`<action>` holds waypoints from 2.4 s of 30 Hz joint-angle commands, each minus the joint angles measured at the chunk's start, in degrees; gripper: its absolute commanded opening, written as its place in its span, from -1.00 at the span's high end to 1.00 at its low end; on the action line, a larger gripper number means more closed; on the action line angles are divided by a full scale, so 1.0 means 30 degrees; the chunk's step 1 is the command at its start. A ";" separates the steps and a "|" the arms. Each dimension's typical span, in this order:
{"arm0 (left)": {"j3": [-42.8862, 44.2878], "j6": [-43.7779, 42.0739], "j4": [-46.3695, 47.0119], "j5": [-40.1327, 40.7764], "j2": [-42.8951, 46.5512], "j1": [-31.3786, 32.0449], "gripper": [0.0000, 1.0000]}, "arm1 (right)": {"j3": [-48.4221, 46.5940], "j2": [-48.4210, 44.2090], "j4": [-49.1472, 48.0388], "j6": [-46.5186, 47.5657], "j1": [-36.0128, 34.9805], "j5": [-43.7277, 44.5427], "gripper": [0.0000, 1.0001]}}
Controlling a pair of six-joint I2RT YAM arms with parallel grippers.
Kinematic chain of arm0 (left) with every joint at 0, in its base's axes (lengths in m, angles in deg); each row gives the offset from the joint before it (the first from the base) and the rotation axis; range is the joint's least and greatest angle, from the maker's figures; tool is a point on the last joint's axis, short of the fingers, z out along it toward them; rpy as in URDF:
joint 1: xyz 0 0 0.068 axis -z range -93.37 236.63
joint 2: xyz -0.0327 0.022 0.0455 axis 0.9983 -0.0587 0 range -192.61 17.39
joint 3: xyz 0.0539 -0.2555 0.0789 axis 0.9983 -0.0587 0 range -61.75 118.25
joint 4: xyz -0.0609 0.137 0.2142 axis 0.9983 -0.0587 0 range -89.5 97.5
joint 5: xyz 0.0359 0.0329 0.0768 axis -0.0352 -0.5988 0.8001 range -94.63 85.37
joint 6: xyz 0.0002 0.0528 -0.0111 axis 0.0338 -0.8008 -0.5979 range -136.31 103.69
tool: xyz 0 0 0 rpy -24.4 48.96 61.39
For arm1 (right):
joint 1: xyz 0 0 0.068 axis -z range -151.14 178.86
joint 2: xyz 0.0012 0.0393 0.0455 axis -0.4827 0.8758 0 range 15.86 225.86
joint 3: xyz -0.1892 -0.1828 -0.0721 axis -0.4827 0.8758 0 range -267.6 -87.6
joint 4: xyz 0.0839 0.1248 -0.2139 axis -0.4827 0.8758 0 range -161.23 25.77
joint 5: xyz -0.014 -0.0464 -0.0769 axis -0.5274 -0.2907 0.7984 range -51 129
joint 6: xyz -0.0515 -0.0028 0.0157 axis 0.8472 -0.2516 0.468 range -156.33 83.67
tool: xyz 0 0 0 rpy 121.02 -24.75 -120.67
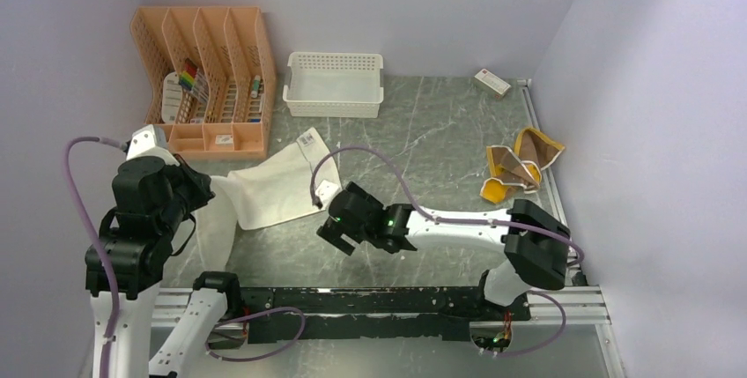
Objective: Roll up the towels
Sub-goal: Flatten out the towel at the center of the board.
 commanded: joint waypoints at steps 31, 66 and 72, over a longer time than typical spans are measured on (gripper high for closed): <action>-0.0081 -0.2796 0.1393 -0.0104 -0.0583 -0.0156 0.87 | -0.0287 0.6721 -0.6306 1.1542 0.5815 -1.1299 -0.25; 0.7045 -0.3064 0.3842 -0.2125 -0.4705 -0.0148 0.86 | -0.1161 -1.7608 -0.1216 0.2185 0.8246 -0.1795 1.00; 0.6558 -0.2854 0.2450 -0.3807 -0.3889 -0.0148 0.86 | -0.0839 -1.4741 0.1643 0.0210 0.8250 -0.4787 1.00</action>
